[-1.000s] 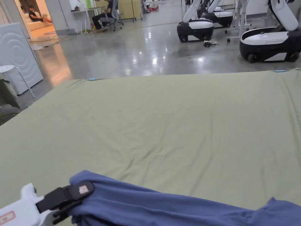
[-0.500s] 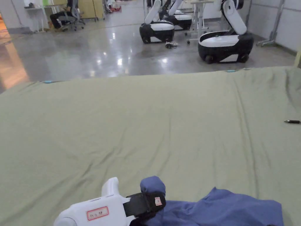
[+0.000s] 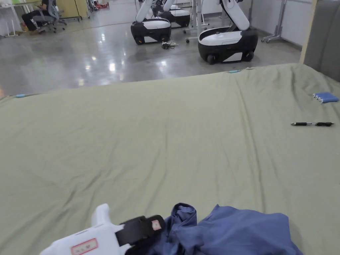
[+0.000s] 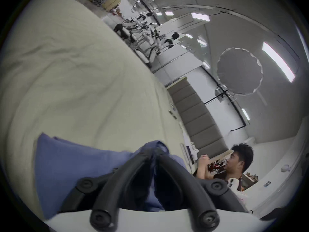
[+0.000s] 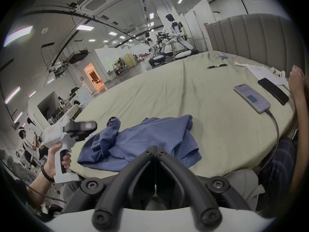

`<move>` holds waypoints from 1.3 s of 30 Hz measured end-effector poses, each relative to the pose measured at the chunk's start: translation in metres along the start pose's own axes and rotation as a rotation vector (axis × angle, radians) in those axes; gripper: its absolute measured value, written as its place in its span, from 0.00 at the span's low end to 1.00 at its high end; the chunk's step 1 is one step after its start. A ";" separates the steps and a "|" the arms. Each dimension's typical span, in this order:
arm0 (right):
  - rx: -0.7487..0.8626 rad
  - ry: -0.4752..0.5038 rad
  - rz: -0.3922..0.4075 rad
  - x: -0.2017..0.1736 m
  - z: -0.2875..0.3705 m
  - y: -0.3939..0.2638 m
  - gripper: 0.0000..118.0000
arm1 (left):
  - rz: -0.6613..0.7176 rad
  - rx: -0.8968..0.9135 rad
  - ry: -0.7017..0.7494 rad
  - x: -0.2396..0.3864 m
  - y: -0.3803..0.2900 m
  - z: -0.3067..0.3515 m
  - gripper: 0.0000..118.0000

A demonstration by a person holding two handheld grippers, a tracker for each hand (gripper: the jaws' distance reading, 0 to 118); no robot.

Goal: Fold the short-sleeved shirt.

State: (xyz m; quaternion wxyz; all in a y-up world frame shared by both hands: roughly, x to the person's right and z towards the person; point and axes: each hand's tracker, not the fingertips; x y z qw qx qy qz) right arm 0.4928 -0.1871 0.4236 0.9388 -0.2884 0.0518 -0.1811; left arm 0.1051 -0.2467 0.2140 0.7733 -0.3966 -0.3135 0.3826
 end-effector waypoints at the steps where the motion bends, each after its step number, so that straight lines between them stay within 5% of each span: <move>1: -0.004 -0.001 0.002 0.001 -0.001 -0.001 0.00 | 0.012 -0.083 -0.040 -0.004 -0.006 -0.017 0.04; 8: -0.009 -0.003 0.031 -0.003 -0.001 -0.002 0.00 | -0.095 -0.172 0.010 0.016 -0.028 -0.052 0.03; 12: -0.019 0.003 0.039 -0.012 -0.005 0.000 0.00 | -0.126 -0.057 -0.067 0.021 -0.015 0.005 0.04; 13: -0.018 0.003 0.046 -0.016 -0.005 0.001 0.00 | -0.122 -0.034 -0.087 0.017 -0.009 0.029 0.12; 15: -0.027 0.019 0.049 -0.016 -0.008 0.002 0.00 | -0.100 0.001 -0.067 0.002 0.001 0.073 0.54; 16: -0.028 0.021 0.052 -0.017 -0.010 0.002 0.00 | -0.089 0.034 -0.047 -0.006 0.005 0.095 0.66; 21: -0.044 0.020 0.062 -0.023 -0.015 -0.001 0.00 | 0.082 0.132 0.079 -0.070 0.014 0.162 0.65; 24: -0.059 0.036 0.043 -0.027 -0.019 -0.004 0.00 | 0.219 0.100 -0.047 -0.087 0.003 0.135 0.65; 28: -0.070 0.030 0.067 -0.034 -0.016 -0.002 0.00 | 0.211 0.081 -0.213 -0.085 -0.002 0.082 0.65; 31: -0.061 0.015 0.097 -0.034 -0.010 -0.002 0.00 | 0.244 0.048 -0.189 -0.077 0.005 0.063 0.63; 32: -0.059 0.015 0.096 -0.034 -0.010 -0.001 0.00 | 0.242 0.037 -0.176 -0.079 0.003 0.059 0.55; 34: -0.054 0.006 0.079 -0.036 -0.009 0.000 0.00 | 0.280 0.058 -0.178 -0.073 0.001 0.067 0.09; 39: -0.044 0.020 0.056 -0.029 -0.009 0.002 0.00 | 0.250 0.184 -0.227 -0.055 0.012 0.132 0.09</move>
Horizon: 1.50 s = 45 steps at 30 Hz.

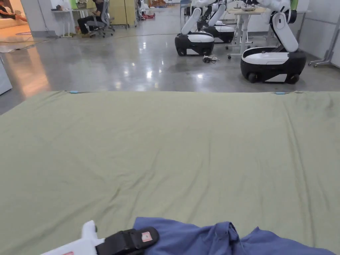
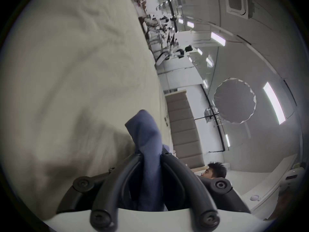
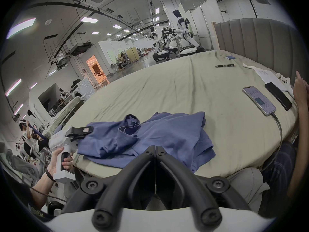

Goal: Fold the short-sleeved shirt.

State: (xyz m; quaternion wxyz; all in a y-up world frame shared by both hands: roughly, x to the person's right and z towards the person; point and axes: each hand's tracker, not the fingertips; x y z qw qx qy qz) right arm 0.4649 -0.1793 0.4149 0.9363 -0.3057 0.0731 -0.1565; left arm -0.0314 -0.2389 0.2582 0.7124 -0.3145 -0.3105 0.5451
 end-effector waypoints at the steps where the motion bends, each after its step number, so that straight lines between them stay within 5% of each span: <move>1: -0.001 0.005 0.000 0.001 -0.001 0.001 0.00 | -0.024 0.020 0.004 0.014 0.007 0.017 0.09; 8: -0.007 0.025 -0.012 0.002 -0.013 0.002 0.00 | -0.282 0.100 0.255 0.094 0.050 0.081 0.09; 11: -0.010 0.030 -0.018 0.000 -0.017 0.001 0.00 | -0.397 0.037 0.304 0.106 0.034 0.038 0.09; 17: -0.003 0.042 -0.003 -0.015 -0.008 0.003 0.00 | -0.427 -0.248 0.371 0.082 -0.023 -0.106 0.09; 21: 0.004 0.034 0.003 -0.015 0.000 0.002 0.00 | -0.392 -0.252 0.292 0.062 -0.033 -0.148 0.10; 23: -0.002 0.028 0.002 -0.009 0.000 0.000 0.00 | -0.357 -0.257 0.164 0.069 -0.029 -0.143 0.19; 26: -0.011 0.009 -0.016 -0.001 -0.004 -0.002 0.00 | -0.349 -0.206 0.086 0.083 -0.017 -0.121 0.58; 27: -0.013 0.011 -0.029 0.001 -0.006 -0.002 0.00 | -0.364 -0.193 0.083 0.085 -0.009 -0.112 0.58; 30: -0.020 0.035 -0.074 0.006 -0.010 -0.003 0.00 | -0.355 -0.164 0.212 0.073 -0.011 -0.114 0.55; 32: -0.023 0.044 -0.084 0.004 -0.010 -0.003 0.00 | -0.316 -0.210 0.244 0.052 -0.023 -0.133 0.09; 33: -0.023 0.046 -0.083 0.001 -0.010 -0.003 0.00 | -0.291 -0.275 0.238 0.040 -0.032 -0.145 0.05; 35: -0.033 0.049 -0.064 -0.003 -0.010 -0.002 0.00 | -0.215 -0.388 0.170 0.020 -0.055 -0.171 0.05; 37: -0.052 0.034 -0.025 -0.010 -0.014 -0.001 0.00 | -0.262 -0.428 0.360 0.005 -0.068 -0.187 0.04; 40: -0.078 0.039 0.070 -0.023 -0.023 0.003 0.00 | -0.301 -0.365 0.334 0.029 -0.067 -0.183 0.04; 45: -0.114 0.195 0.146 -0.053 -0.070 0.026 0.00 | -0.471 -0.264 0.218 0.076 -0.047 -0.135 0.04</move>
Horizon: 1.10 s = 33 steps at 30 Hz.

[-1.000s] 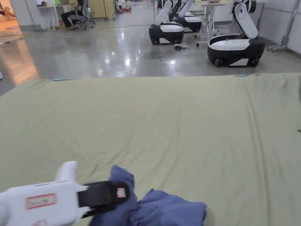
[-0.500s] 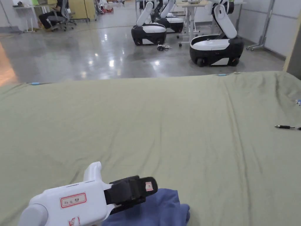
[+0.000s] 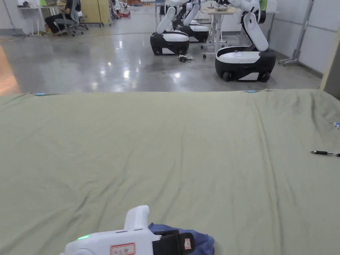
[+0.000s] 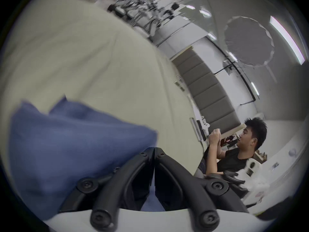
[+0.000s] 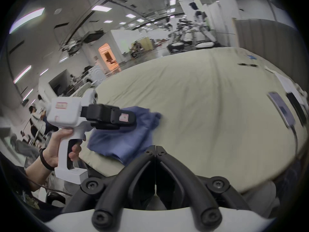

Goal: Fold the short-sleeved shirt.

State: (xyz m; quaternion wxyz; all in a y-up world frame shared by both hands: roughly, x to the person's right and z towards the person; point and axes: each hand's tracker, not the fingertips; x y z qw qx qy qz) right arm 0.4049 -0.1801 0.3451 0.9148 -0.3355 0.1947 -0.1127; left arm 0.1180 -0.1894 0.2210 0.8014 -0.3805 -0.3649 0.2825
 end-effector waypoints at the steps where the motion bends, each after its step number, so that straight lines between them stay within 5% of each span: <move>1: -0.009 0.036 0.002 -0.002 -0.014 0.009 0.00 | 0.000 0.042 -0.008 0.001 0.004 0.017 0.05; 3: -0.037 0.052 -0.015 -0.004 -0.045 0.029 0.00 | 0.014 0.097 0.002 -0.004 0.011 0.052 0.16; 5: -0.121 0.069 -0.023 -0.005 -0.077 0.043 0.00 | 0.059 0.148 0.016 -0.016 0.014 0.083 0.56; 6: -0.168 0.055 -0.011 -0.004 -0.094 0.045 0.00 | 0.089 0.153 0.033 -0.030 0.017 0.096 0.60; 9: -0.413 -0.090 0.175 -0.006 -0.145 0.028 0.00 | 0.217 0.144 0.036 -0.068 0.007 0.121 0.60; 10: -0.280 -0.063 0.161 -0.007 -0.136 0.032 0.00 | 0.264 0.147 0.012 -0.077 0.004 0.124 0.60; 12: -0.338 -0.091 0.092 -0.012 -0.131 0.039 0.00 | 0.326 0.117 -0.029 -0.091 -0.005 0.120 0.60; 14: -0.343 -0.115 0.166 -0.017 -0.135 0.036 0.00 | 0.324 0.077 -0.051 -0.097 -0.009 0.105 0.60; 21: -0.324 -0.087 0.094 -0.005 -0.131 0.033 0.00 | 0.347 0.043 -0.074 -0.113 -0.006 0.060 0.60; 25: -0.311 -0.098 0.118 -0.009 -0.130 0.031 0.00 | 0.348 0.042 -0.076 -0.113 -0.009 0.061 0.59; 30: -0.292 -0.084 0.102 -0.004 -0.126 0.028 0.00 | 0.257 0.066 0.136 -0.123 -0.004 0.090 0.59; 33: -0.294 -0.082 0.096 -0.004 -0.127 0.029 0.00 | 0.385 0.061 0.006 -0.139 -0.006 0.087 0.59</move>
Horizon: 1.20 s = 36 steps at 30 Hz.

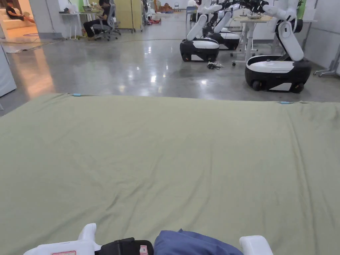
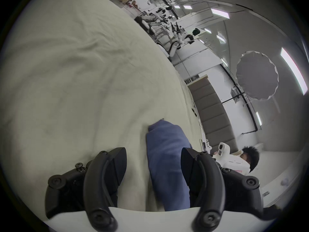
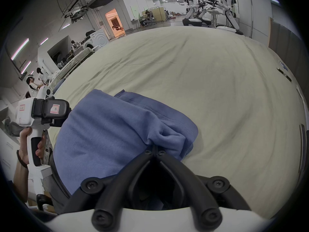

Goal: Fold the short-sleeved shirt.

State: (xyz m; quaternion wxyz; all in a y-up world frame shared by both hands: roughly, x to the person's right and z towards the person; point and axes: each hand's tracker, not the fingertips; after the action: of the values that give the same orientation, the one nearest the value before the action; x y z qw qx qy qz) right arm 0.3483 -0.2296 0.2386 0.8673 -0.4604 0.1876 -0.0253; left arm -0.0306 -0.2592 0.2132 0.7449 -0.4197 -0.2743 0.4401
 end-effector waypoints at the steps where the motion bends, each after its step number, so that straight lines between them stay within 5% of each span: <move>1: -0.001 -0.002 0.002 0.000 0.000 0.000 0.00 | 0.040 -0.009 -0.070 -0.003 -0.001 -0.006 0.59; 4: -0.001 -0.011 0.009 -0.002 0.000 0.000 0.00 | 0.071 -0.068 -0.144 0.000 -0.010 -0.043 0.59; 9: -0.002 -0.019 0.011 -0.003 0.000 0.000 0.00 | -0.105 -0.084 0.023 0.025 -0.013 -0.057 0.56; 11: 0.000 -0.017 0.007 -0.003 0.000 0.000 0.00 | -0.090 -0.090 0.016 0.020 -0.011 -0.055 0.33; 14: 0.012 -0.008 0.008 -0.006 0.008 0.001 0.00 | -0.091 -0.057 -0.003 0.031 -0.014 -0.041 0.27; 20: 0.175 0.201 -0.152 -0.013 0.044 0.010 0.00 | -0.082 0.081 -0.065 0.038 0.011 0.060 0.26; 24: 0.214 0.278 -0.165 -0.021 0.057 0.006 0.00 | -0.144 0.226 0.147 0.018 0.037 0.174 0.26; 28: 0.197 0.345 -0.206 -0.026 0.050 -0.005 0.00 | -0.050 0.361 0.359 -0.020 0.064 0.260 0.26; 36: 0.166 0.390 -0.258 -0.027 0.038 -0.013 0.00 | -0.164 0.474 0.688 -0.030 0.095 0.267 0.34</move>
State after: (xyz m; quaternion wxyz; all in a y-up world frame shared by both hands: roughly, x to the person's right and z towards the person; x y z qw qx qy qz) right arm 0.3384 -0.2018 0.2766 0.8392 -0.3940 0.2883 -0.2396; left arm -0.2925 -0.1589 0.2623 0.9015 -0.3359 0.0667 0.2646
